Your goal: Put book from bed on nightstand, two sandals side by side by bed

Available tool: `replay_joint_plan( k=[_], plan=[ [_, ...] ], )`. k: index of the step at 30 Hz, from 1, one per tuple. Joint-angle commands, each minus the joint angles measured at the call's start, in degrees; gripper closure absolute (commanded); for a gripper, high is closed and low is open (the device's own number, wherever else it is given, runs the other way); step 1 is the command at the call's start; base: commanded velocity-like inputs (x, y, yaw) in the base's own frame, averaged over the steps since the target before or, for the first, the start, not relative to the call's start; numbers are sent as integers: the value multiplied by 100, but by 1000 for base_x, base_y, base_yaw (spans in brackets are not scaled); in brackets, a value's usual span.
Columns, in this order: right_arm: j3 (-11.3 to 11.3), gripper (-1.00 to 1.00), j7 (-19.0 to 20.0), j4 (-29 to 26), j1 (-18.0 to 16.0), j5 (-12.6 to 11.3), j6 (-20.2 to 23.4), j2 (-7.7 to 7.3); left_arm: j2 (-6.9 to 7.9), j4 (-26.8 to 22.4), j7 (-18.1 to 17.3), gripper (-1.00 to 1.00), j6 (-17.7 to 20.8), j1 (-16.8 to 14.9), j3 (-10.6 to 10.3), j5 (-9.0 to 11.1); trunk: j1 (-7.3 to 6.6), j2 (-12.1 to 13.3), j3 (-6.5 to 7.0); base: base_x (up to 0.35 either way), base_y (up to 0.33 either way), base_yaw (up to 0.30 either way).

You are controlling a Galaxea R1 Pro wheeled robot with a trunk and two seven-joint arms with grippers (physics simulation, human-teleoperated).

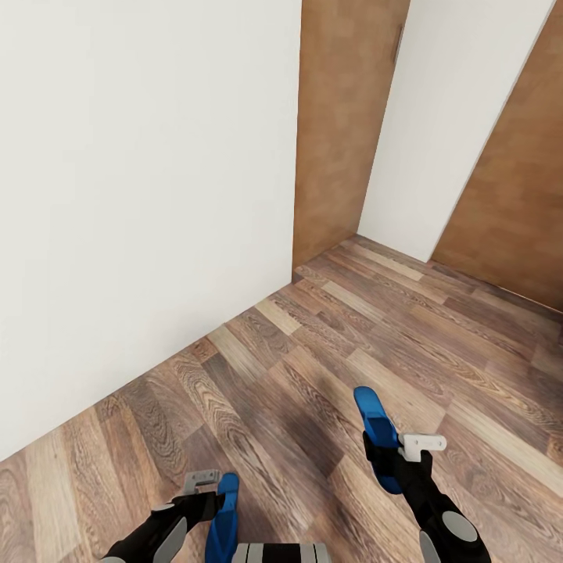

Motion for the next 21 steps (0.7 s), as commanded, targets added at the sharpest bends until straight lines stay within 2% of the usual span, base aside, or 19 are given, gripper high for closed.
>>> replay_joint_plan(
  k=[1, 21],
  plan=[
    [15, 100, -52, -8, -2, -52, 25, -6, 2, -8, 3, -100, 26, -1, -23, 42, -1, -2, -4, 0, 0, 0],
    [14, 100, -52, -8, -2, -52, 25, -6, 0, -15, 19, -100, 26, 1, -23, 46, -1, -2, -4, 0, 0, 0]
  ],
)
